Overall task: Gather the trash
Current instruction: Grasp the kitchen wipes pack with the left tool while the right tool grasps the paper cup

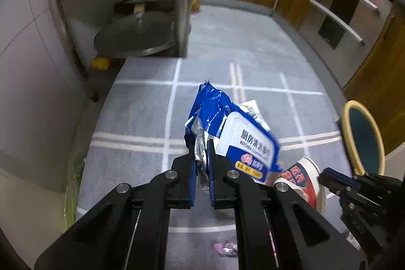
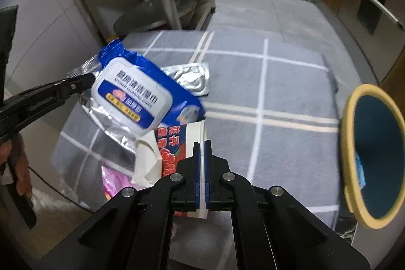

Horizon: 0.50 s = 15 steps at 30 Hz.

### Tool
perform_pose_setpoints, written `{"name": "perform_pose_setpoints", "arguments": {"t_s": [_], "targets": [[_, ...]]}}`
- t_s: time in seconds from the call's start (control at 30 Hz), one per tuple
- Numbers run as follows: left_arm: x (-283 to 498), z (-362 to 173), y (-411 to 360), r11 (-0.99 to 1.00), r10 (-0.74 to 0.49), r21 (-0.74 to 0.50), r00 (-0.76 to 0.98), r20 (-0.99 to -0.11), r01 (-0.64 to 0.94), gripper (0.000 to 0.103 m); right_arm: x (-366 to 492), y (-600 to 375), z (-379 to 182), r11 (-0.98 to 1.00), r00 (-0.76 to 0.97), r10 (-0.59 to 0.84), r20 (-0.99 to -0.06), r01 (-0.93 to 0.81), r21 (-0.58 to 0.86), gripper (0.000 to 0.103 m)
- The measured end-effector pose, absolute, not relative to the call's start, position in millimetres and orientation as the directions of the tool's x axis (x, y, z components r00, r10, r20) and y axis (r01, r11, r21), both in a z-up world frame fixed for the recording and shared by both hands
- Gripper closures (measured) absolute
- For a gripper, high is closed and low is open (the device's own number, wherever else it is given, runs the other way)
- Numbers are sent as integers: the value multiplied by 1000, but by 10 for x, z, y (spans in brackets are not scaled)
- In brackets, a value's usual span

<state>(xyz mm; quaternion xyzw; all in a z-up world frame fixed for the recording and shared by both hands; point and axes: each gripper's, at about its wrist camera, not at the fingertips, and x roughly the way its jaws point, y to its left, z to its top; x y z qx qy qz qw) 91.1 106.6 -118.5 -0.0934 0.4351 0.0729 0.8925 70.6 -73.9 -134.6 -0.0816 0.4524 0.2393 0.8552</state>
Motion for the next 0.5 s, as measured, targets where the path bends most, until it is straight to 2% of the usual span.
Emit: {"name": "perform_pose_setpoints", "arguments": {"t_s": [0.33, 0.5], "targets": [[820, -713, 642, 996, 34, -37, 732, -680, -81, 96, 683, -1164, -1111, 919, 553, 307, -774, -384, 91, 102], [818, -630, 527, 998, 37, -20, 745, -666, -67, 96, 775, -1437, -1179, 937, 527, 320, -787, -299, 181, 102]]}}
